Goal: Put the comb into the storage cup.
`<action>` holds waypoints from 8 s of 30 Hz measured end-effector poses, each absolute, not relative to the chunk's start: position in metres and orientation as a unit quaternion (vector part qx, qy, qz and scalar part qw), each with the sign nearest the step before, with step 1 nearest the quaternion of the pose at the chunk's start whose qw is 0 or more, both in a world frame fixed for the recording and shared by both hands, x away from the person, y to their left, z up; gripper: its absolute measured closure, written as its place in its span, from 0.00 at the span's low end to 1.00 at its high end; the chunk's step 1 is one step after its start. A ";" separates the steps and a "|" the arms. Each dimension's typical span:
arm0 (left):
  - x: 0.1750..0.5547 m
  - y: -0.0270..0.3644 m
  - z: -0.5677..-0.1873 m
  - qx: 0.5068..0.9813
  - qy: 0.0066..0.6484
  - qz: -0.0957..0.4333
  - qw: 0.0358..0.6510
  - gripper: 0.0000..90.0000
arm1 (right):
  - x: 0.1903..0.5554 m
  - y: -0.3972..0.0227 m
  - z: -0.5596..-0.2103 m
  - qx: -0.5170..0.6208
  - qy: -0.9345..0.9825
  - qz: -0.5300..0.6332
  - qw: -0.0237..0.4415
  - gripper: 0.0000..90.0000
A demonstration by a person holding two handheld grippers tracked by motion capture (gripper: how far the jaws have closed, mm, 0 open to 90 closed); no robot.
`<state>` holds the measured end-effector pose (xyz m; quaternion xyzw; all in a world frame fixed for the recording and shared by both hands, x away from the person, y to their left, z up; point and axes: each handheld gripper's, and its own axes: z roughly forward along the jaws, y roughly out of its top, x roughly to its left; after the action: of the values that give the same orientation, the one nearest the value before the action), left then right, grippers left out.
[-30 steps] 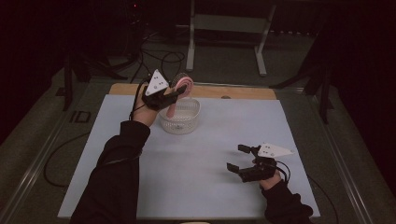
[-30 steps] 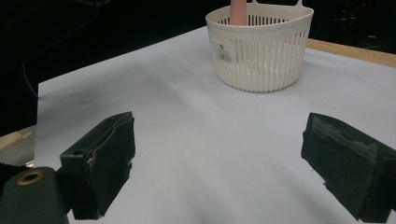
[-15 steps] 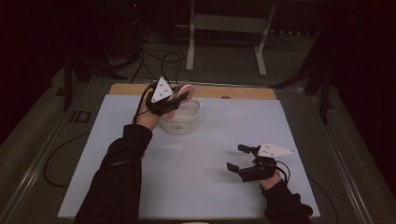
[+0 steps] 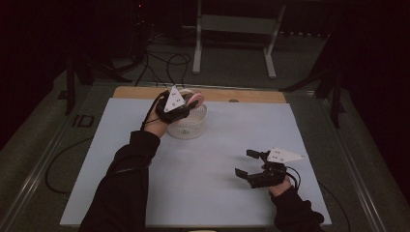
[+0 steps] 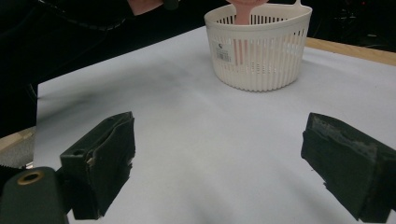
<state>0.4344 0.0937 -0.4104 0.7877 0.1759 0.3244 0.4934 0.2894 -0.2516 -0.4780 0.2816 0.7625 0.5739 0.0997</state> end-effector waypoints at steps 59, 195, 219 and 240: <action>0.415 0.057 -0.435 0.827 0.111 0.345 0.430 0.68 | 0.291 -0.252 -0.478 0.286 0.760 0.575 0.100 0.11; 0.353 0.139 -0.440 0.888 0.200 0.121 0.395 0.00 | 0.292 -0.253 -0.481 0.285 0.768 0.561 0.117 0.11; 0.316 0.181 -0.467 0.882 0.232 0.100 0.399 0.00 | 0.292 -0.251 -0.485 0.282 0.776 0.552 0.120 0.11; 0.293 0.209 -0.495 0.866 0.271 0.074 0.413 0.00 | 0.292 -0.251 -0.487 0.279 0.779 0.548 0.121 0.11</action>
<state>0.2926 0.2094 -0.4950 0.8661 0.2715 0.0743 0.4132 0.2922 -0.2514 -0.4867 0.2786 0.7793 0.5482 0.1207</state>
